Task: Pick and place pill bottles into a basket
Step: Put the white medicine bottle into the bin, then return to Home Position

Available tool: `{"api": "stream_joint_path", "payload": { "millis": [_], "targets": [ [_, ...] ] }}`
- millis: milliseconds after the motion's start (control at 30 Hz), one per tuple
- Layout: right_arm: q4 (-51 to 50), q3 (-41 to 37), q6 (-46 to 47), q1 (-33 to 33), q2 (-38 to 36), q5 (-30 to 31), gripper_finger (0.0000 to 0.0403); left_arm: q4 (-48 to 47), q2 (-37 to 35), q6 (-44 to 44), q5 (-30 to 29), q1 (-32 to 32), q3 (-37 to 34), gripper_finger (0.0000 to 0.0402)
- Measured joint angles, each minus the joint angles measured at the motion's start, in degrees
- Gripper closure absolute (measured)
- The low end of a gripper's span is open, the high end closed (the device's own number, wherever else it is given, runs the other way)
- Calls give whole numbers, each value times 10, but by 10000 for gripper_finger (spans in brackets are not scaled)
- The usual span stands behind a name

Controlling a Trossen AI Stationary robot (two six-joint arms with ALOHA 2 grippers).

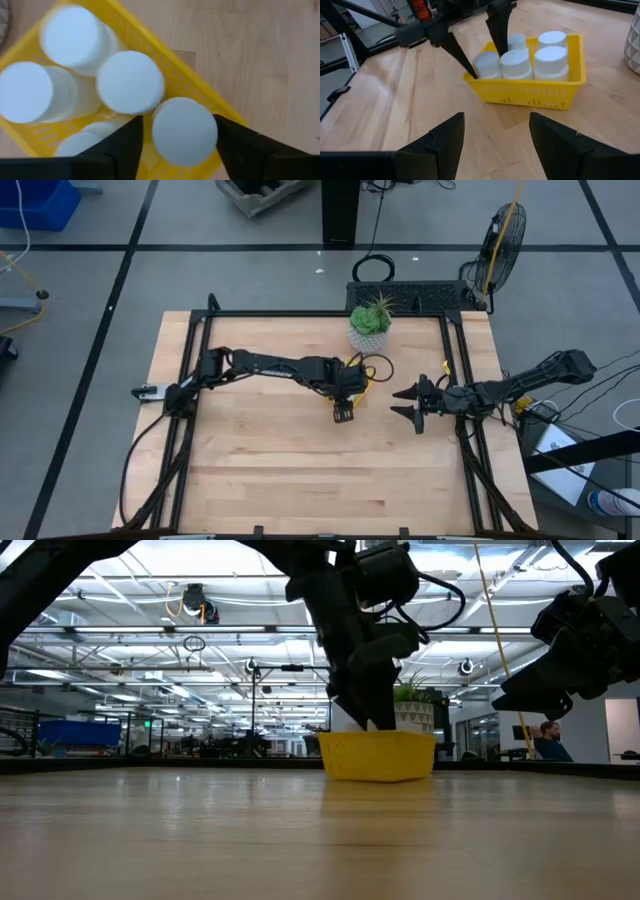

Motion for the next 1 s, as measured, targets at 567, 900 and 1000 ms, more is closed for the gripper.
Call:
{"api": "stream_joint_path", "payload": {
  "millis": [567, 900, 1000],
  "targets": [
    [0, 0, 0, 0, 0, 0, 188, -7, -46, -25, -16, -1, 3, 133],
    [0, 0, 0, 0, 0, 0, 188, -3, -143, -15, 0, -38, 4, 165],
    [0, 0, 0, 0, 0, 0, 188, -15, -173, -7, 0, -50, 5, 173]
  ]
}}
